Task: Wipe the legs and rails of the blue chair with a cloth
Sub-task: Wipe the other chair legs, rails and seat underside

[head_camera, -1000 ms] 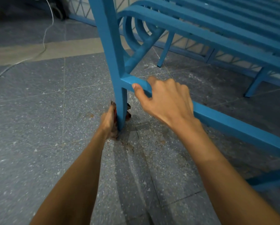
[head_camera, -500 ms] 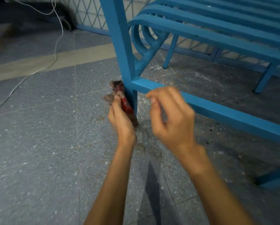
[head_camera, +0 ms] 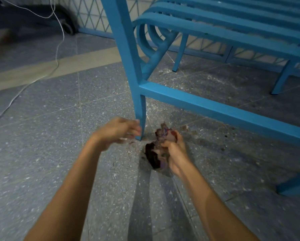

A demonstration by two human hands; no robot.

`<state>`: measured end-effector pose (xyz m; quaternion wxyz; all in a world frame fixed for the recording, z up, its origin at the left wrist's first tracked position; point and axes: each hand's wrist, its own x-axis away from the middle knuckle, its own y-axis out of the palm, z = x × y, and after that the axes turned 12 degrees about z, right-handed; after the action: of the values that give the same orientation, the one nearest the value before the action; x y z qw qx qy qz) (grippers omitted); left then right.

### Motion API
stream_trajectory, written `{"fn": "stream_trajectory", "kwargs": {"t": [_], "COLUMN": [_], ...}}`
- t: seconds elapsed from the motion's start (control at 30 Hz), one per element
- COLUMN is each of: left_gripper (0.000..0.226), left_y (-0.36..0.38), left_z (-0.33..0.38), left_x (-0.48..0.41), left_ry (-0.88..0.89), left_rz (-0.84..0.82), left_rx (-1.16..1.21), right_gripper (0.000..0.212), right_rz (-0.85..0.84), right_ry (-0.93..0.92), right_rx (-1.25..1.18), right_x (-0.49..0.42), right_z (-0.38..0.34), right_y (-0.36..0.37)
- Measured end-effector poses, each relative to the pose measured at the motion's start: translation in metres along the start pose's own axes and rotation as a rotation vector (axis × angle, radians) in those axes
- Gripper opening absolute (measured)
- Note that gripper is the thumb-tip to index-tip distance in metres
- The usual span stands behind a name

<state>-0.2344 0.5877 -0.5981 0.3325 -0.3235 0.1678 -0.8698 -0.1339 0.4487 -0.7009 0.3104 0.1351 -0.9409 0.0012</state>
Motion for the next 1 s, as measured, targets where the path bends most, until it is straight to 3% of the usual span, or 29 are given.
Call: {"fn": "stream_trajectory", "kwargs": {"t": [0.1,0.2,0.3,0.4,0.53,0.67,0.8,0.9,1.0], "left_gripper": [0.016,0.035,0.045,0.043,0.047,0.051,0.043,0.044,0.038], "left_y": [-0.015,-0.013,-0.014,-0.019,-0.017,-0.007,-0.007,-0.010,-0.008], "left_z": [0.001,0.004,0.007,0.008,0.012,0.018,0.003,-0.016,-0.027], "left_x": [-0.020,-0.025,-0.021,-0.021,-0.019,-0.019,-0.025,-0.030,-0.030], "left_ry": [0.045,0.141,0.234,0.230,0.293,0.349,0.261,0.169,0.117], "left_rz": [0.282,0.200,0.256,0.321,0.302,0.277,0.317,0.343,0.346], "left_rx": [-0.146,-0.104,-0.043,0.140,0.227,0.256,0.291,0.320,0.362], "right_gripper": [0.042,0.030,0.037,0.051,0.077,0.085,0.069,0.070,0.075], "right_rz": [-0.071,-0.046,-0.014,-0.159,-0.189,-0.213,-0.158,-0.118,-0.218], "right_ry": [-0.101,-0.126,-0.186,-0.386,-0.577,-0.308,-0.117,-0.182,-0.295], "right_rx": [0.162,0.215,0.068,-0.091,0.003,0.027,0.145,-0.010,-0.250], "right_x": [-0.004,0.007,0.028,0.048,0.055,0.022,0.006,0.018,0.038], "right_z": [-0.002,-0.009,-0.028,-0.052,-0.034,0.008,0.025,0.005,-0.023], "right_y": [0.044,0.082,0.081,0.065,0.063,0.069,0.073,0.077,0.070]}}
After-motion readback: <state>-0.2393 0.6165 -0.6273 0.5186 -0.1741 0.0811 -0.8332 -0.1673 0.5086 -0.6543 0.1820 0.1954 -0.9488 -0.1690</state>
